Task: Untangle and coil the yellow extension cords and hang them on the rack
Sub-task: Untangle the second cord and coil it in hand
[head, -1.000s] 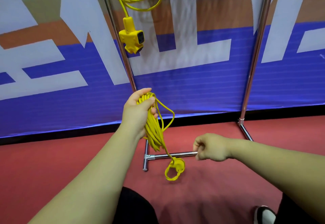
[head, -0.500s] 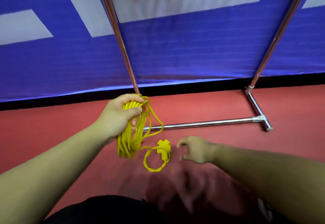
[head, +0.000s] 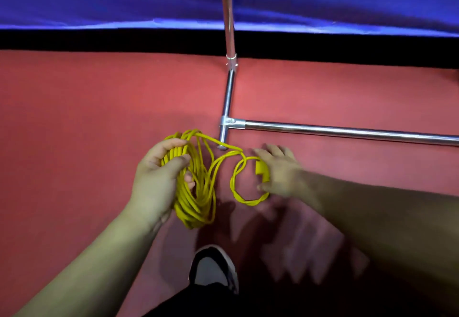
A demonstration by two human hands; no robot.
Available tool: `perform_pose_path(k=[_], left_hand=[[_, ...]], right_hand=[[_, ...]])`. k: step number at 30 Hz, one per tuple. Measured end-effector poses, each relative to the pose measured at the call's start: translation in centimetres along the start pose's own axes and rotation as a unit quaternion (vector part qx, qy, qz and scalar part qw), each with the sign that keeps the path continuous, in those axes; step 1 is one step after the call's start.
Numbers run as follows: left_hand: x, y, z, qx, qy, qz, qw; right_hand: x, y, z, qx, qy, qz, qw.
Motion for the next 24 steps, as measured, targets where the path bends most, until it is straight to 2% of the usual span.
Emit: perform_pose_path(k=[4, 9, 12, 15, 20, 22, 24], left_hand=[[1.0, -0.6, -0.6, 0.015, -0.001, 0.018, 1.000], [0.7, -0.2, -0.4, 0.019, 0.004, 0.023, 1.000], [0.5, 0.2, -0.8, 0.019, -0.005, 0.015, 1.000], [0.3, 1.2, -0.9, 0.032, -0.013, 0.013, 0.999], [-0.6, 3.6, 0.6, 0.052, -0.009, 0.000, 0.999], [-1.2, 4.7, 1.9, 0.051, -0.008, -0.018, 0.999], [-2.1, 6.0, 4.0, 0.033, -0.014, -0.050, 0.998]], right_hand=[[-0.8, -0.4, 0.2, 0.031, 0.003, 0.001, 1.000], [-0.9, 1.5, 1.4, -0.067, -0.031, 0.045, 0.996], [-1.0, 2.7, 2.3, -0.074, -0.031, 0.037, 0.996], [0.3, 3.9, 2.8, -0.101, -0.119, 0.035, 0.987], [2.9, 8.2, 3.4, -0.142, -0.154, -0.087, 0.974], [5.0, 9.6, 3.9, -0.177, -0.216, -0.074, 0.957], [8.3, 10.9, 3.8, -0.186, -0.293, -0.026, 0.937]])
Point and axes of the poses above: each hand's wrist, its own y-axis away from the middle knuckle, its own x-axis out of the back of the hand, z = x × y, the point moved 4 cm from there along -y, towards the middle knuckle, and after that the axes turned 14 degrees about z, right-handed, at the moved point
